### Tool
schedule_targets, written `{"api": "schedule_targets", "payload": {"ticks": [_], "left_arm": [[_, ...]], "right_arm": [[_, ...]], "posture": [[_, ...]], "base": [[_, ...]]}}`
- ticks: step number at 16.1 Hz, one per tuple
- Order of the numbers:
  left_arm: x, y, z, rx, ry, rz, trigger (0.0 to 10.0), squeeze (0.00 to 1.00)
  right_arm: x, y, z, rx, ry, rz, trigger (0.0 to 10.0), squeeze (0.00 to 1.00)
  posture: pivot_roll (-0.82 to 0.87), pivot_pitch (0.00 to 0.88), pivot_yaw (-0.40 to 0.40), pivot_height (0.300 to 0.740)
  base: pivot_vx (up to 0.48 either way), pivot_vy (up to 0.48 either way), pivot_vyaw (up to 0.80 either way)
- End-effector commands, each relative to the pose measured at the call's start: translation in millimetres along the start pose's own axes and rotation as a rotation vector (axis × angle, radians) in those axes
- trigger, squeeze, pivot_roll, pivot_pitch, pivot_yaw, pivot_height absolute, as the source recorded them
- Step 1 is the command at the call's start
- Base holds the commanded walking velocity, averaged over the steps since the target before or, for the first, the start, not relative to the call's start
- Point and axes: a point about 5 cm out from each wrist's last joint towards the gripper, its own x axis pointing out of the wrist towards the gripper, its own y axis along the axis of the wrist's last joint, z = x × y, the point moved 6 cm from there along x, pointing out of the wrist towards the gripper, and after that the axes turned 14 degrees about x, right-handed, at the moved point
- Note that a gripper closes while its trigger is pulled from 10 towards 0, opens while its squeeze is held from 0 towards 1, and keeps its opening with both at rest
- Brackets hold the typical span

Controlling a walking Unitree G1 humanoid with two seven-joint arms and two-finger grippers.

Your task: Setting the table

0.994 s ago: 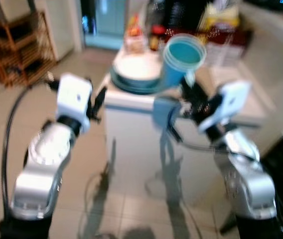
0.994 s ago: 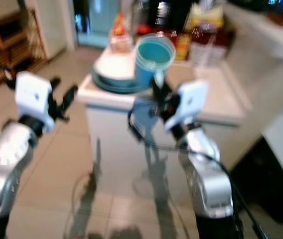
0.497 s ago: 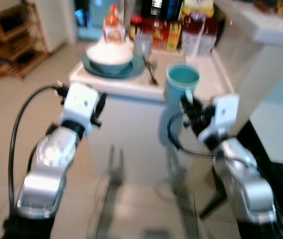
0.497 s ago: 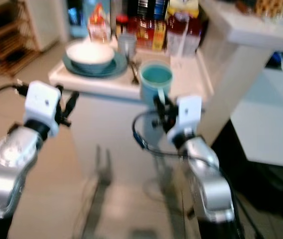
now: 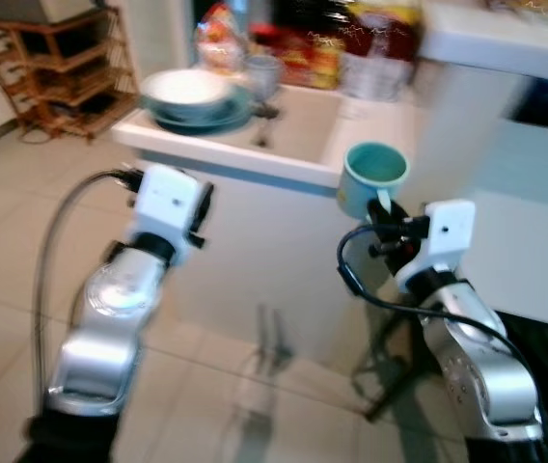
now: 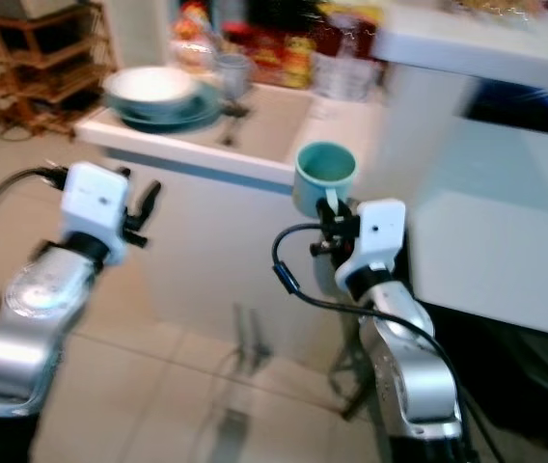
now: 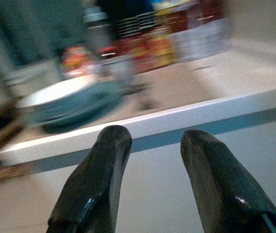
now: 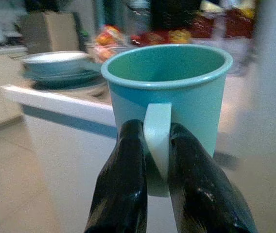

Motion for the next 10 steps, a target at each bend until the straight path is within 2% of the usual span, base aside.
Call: {"api": "schedule_targets", "payload": {"ticks": [1,3,5,10], "left_arm": [[0.8,-1.1,-6.4,0.011,0.018,-0.008,10.0,0.0],[1.0,0.3,-8.1,0.016,0.03,-0.001,10.0,0.0],[1.3,1.5,-9.5,0.015,0.038,0.001,10.0,0.0],[1.9,5.5,-6.8,0.015,0.031,0.016,10.0,0.0]], "right_arm": [[3.5,9.0,-5.0,0.016,0.015,0.025,10.0,0.0],[6.7,8.5,-6.8,0.0,0.015,0.011,10.0,0.0],[7.6,8.8,-14.1,0.041,0.058,0.008,10.0,0.0],[5.2,15.2,-11.2,0.001,0.043,0.054,10.0,0.0]], "posture": [[-0.02,0.0,-0.013,0.74],[-0.02,0.0,-0.017,0.74],[-0.02,0.0,-0.019,0.74],[-0.03,0.0,-0.021,0.74]], "base": [[0.0,-0.48,0.0],[0.0,-0.48,0.0],[0.0,-0.48,0.0],[0.0,-0.48,0.0]]}}
